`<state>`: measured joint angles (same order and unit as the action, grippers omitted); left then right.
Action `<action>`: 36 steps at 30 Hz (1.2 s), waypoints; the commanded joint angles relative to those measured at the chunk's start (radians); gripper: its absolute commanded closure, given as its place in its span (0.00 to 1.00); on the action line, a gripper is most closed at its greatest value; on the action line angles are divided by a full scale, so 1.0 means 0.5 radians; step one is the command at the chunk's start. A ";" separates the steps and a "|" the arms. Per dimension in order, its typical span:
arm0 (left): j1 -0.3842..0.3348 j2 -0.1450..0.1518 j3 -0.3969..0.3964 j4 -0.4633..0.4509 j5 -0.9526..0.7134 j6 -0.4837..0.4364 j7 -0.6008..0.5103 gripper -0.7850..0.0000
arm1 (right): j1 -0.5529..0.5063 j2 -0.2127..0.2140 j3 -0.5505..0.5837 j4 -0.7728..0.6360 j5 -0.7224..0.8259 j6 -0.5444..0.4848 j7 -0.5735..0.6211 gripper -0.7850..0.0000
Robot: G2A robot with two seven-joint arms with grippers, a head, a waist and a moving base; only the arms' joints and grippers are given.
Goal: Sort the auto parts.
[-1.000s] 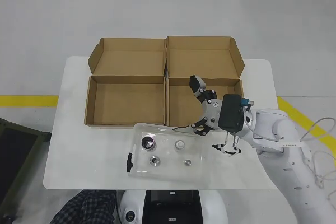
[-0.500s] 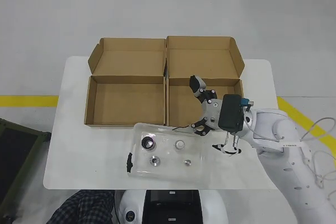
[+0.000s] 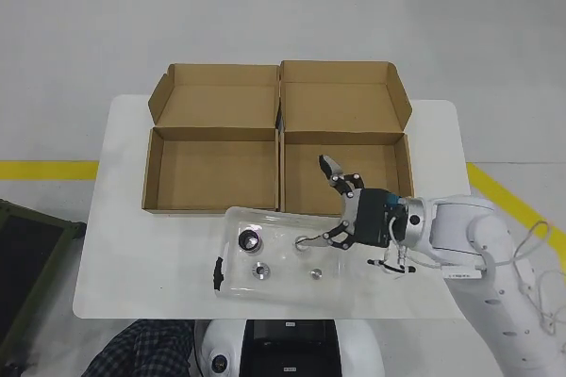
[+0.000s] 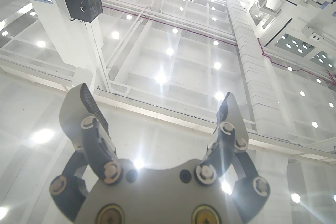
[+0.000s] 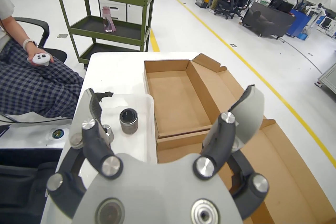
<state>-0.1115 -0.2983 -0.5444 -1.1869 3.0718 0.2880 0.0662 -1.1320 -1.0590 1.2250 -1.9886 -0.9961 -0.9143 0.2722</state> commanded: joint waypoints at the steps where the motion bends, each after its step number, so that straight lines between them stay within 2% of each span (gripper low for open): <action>1: 0.000 0.000 0.000 0.000 0.000 0.000 0.000 0.00 | -0.016 0.006 -0.006 -0.008 0.003 -0.019 0.054 0.00; 6: 0.000 0.000 0.000 0.000 0.000 0.000 0.000 0.00 | -0.024 0.006 -0.069 0.041 0.006 -0.016 0.101 0.00; 17: 0.000 0.000 0.000 0.000 0.000 0.000 0.000 0.00 | 0.007 -0.003 -0.257 0.117 -0.191 0.097 0.325 0.00; 26: 0.000 0.000 0.000 0.000 0.000 0.000 0.000 0.00 | 0.004 0.005 -0.353 0.142 -0.165 0.090 0.579 0.00; 36: 0.000 0.000 0.000 0.000 0.000 0.000 0.000 0.00 | 0.013 0.011 -0.445 0.175 -0.142 0.104 0.759 0.00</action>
<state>-0.1115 -0.2983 -0.5444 -1.1869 3.0718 0.2880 0.0662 -1.1254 -1.0540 1.0052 -1.9021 -1.0688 -0.8612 0.6458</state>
